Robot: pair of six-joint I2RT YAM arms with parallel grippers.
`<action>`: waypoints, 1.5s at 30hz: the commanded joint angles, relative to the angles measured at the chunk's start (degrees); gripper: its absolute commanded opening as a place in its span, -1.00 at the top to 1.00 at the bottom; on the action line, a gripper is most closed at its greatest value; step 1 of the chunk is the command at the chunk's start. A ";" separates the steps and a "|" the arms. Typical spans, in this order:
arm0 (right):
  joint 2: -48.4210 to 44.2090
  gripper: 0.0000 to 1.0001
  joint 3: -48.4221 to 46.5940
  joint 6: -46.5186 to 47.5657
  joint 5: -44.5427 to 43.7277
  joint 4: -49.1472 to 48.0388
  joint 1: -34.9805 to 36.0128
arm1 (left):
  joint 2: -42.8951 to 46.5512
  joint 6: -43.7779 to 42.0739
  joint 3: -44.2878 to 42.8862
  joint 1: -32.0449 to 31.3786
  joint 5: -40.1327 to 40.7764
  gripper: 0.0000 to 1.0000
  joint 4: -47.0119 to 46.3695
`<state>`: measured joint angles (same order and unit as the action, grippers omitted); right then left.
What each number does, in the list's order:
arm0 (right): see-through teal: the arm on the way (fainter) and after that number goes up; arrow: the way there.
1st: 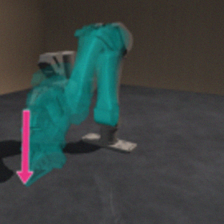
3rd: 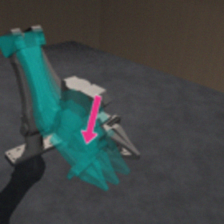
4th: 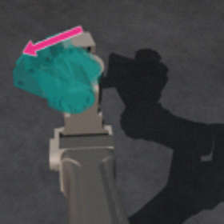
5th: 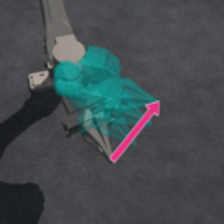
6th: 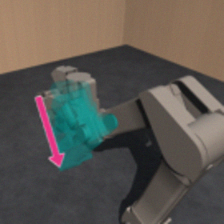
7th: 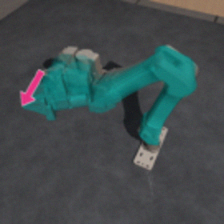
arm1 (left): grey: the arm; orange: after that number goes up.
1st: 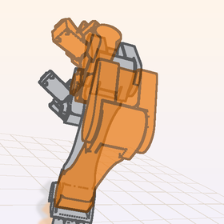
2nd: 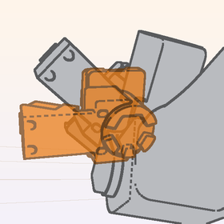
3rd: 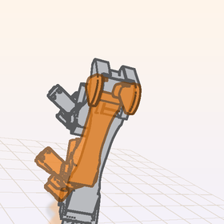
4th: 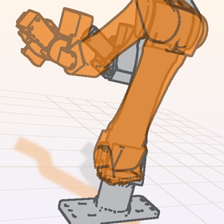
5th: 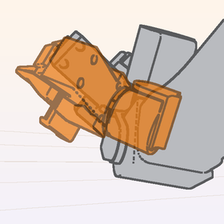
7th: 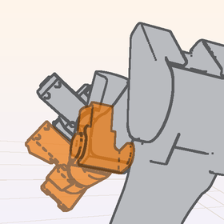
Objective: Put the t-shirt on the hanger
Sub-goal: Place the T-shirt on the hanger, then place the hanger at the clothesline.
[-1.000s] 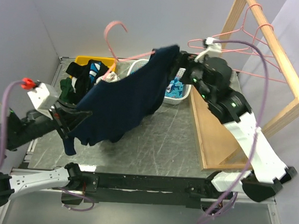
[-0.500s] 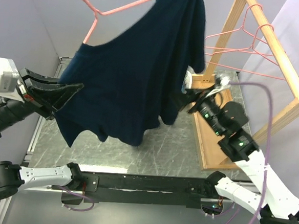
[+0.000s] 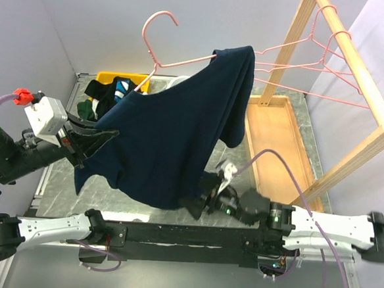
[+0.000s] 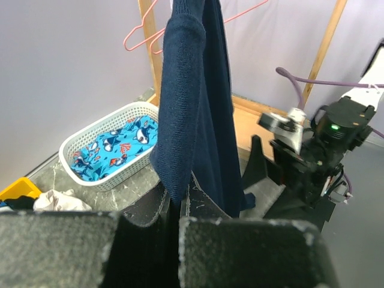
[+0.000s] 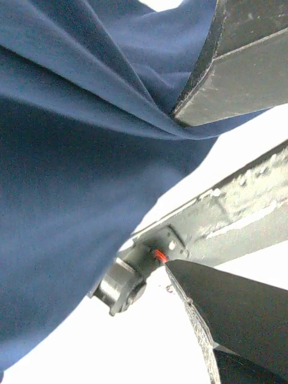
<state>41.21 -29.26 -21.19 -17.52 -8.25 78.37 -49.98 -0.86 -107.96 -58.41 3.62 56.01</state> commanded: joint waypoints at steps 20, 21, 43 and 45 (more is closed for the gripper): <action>2.38 -1.00 8.41 -15.81 -20.38 2.73 -0.67 | 4.09 0.25 4.85 -0.03 4.02 0.98 -13.38; 2.90 -1.00 9.90 -14.59 -19.41 0.02 -0.59 | 4.27 0.34 5.48 -0.03 4.46 0.98 -13.64; 53.34 -1.00 -12.04 -18.70 -20.52 0.76 4.25 | 1.11 3.06 16.38 -0.03 1.84 0.98 -19.45; 54.93 -0.82 -13.98 -22.64 -21.41 5.93 3.46 | 1.02 2.97 16.03 -0.03 1.66 0.98 -18.75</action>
<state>92.42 -39.29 -36.60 -34.63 -11.70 82.26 -49.01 1.30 -90.17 -58.41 6.90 44.82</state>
